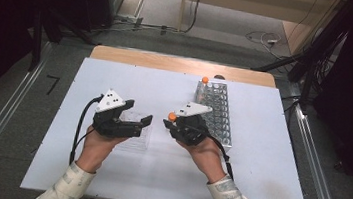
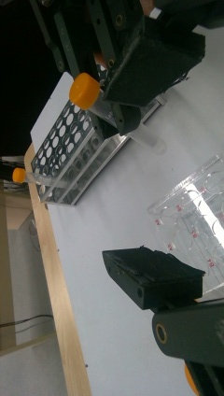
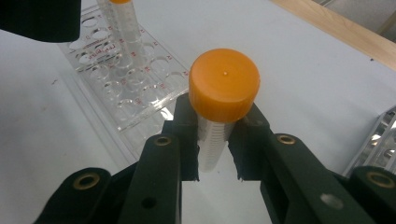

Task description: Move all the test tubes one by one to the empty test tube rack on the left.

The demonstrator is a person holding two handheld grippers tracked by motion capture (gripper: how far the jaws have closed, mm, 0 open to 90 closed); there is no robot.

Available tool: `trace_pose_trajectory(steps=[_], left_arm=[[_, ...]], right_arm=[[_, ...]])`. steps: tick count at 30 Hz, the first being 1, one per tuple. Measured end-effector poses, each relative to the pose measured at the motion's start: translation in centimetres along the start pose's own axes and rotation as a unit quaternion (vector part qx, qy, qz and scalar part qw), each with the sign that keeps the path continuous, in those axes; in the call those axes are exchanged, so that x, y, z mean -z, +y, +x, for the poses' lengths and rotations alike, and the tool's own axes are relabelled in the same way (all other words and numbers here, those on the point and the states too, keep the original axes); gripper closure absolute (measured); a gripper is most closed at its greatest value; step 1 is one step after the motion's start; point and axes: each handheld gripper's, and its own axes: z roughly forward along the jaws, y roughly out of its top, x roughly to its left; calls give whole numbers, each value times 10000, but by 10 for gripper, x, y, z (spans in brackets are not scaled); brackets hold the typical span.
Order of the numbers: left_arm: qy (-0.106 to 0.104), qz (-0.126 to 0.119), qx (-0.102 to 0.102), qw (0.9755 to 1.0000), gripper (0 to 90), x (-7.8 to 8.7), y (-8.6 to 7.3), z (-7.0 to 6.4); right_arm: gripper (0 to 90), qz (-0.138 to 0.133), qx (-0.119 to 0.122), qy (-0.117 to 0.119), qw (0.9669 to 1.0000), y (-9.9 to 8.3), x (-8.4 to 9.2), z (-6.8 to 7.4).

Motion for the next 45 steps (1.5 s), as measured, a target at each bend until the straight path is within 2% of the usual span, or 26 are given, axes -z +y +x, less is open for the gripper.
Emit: trace_pose_trajectory(steps=[11,15,17,24,28,34,39,45], left_arm=[[-295,-39,-7,9996,220,-2,-1,-7],[-507,-6,-114,9986,246,-6,-3,-11],[-538,40,-148,9984,253,-9,-4,-13],[-826,85,-216,9963,373,-16,-7,-19],[-888,112,-211,9958,407,-19,-10,-20],[-1018,127,-68,9947,538,-24,-13,-17],[-1218,111,10,9925,664,-25,-14,-17],[-1180,113,-11,9929,694,-25,-14,-18]], right_arm=[[719,58,76,185,9998,-2,-4,9],[719,92,108,226,9996,-2,-7,11],[719,124,145,251,9995,-3,-10,13],[719,184,269,340,9989,-2,-13,20],[719,183,350,370,9985,-2,-15,25],[719,168,367,374,9985,-1,-12,29],[719,129,356,378,9986,-1,-12,28],[719,140,330,391,9986,-1,-12,28]])
